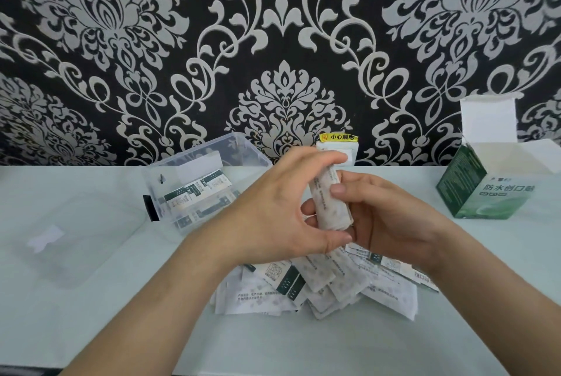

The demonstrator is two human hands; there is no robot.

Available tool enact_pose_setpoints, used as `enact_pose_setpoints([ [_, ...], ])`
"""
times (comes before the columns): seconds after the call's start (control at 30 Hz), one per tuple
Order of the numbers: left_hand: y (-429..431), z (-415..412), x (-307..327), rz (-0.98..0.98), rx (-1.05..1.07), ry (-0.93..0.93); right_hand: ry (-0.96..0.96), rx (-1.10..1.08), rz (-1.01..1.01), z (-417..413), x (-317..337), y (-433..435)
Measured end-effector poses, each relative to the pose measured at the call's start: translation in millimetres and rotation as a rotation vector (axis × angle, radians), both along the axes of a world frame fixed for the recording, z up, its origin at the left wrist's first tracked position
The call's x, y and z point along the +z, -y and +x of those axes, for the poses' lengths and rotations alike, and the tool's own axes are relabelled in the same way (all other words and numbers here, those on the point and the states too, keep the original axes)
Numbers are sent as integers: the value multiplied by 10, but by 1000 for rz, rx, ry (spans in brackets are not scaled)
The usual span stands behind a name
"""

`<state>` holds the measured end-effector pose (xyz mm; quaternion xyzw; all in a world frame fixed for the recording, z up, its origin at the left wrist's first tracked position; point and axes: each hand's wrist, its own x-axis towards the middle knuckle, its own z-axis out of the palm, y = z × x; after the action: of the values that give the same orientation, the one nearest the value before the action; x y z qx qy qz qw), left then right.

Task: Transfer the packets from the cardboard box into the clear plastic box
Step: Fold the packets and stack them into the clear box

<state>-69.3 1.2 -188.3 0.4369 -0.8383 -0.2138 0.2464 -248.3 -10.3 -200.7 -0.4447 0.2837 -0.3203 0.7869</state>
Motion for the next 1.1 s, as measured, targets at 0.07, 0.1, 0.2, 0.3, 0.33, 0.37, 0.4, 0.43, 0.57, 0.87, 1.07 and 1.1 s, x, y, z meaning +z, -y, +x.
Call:
enact_pose_setpoints([
  [0.07, -2, 10, -12, -80, 28, 77, 9, 8, 15, 8, -21, 4],
  [0.1, -8, 12, -7, -125, 41, 120, 12, 9, 20, 12, -33, 6],
  [0.2, -13, 21, -2, -197, 49, 169, 29, 11, 30, 21, -67, 13],
  [0.3, -20, 4, -6, -102, 21, 18, 77, 21, 31, 23, -83, 2],
  [0.33, -16, -6, -16, -82, 15, -30, 89, 16, 34, 23, -86, -2],
  [0.37, -14, -7, -18, -73, 16, -61, 100, 12, 35, 25, -90, 1],
  [0.4, -15, -5, -18, -72, 23, -75, 119, 15, 35, 28, -97, 5],
  [0.43, -12, 3, -13, -83, 36, -67, 143, 25, 30, 26, -107, 12],
  [0.57, -2, 58, 15, -139, 93, -4, 171, 37, 2, 53, -116, 34],
  [0.87, 203, 745, 171, -78, 387, -275, -382, -110, -351, 446, 480, 274],
  [1.07, 542, 1236, -118, 90, 475, 411, -1114, -23, -1021, 1179, 692, 710],
  [1.1, 577, 1260, -147, 121, 440, 429, -1210, 25, -1080, 1324, 668, 762],
])
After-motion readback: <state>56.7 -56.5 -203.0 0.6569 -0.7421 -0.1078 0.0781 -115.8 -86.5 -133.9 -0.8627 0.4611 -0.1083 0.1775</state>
